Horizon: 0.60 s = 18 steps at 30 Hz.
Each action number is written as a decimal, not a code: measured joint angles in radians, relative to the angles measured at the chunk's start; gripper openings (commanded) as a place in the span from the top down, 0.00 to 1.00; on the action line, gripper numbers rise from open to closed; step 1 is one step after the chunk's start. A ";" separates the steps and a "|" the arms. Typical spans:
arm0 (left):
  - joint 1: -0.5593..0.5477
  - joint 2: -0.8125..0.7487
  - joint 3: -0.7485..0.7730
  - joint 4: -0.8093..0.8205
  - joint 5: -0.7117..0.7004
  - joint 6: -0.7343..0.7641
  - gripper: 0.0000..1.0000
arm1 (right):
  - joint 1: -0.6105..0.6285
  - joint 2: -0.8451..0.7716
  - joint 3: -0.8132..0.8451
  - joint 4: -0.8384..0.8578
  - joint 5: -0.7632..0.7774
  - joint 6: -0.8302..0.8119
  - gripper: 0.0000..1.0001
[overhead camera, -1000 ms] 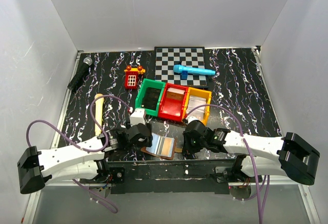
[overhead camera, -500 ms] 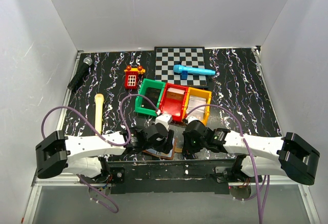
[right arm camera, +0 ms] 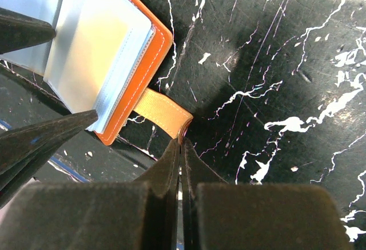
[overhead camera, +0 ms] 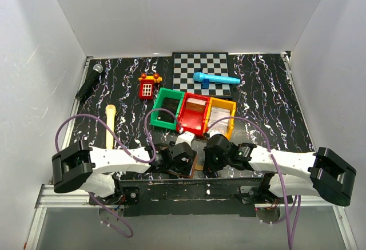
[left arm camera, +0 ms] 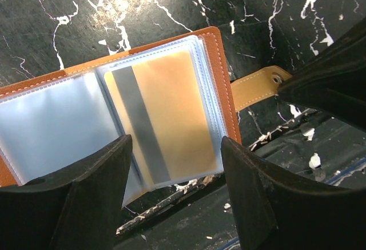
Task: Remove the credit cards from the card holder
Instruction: Remove the credit card from the card holder.
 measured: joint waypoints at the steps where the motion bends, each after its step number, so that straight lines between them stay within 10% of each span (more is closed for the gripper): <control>1: -0.001 0.009 0.002 -0.001 -0.003 0.000 0.37 | 0.000 0.000 0.000 0.000 0.000 0.000 0.99; 18: -0.007 0.036 0.023 -0.088 -0.103 -0.058 0.40 | 0.000 0.000 0.000 0.000 0.000 0.000 0.99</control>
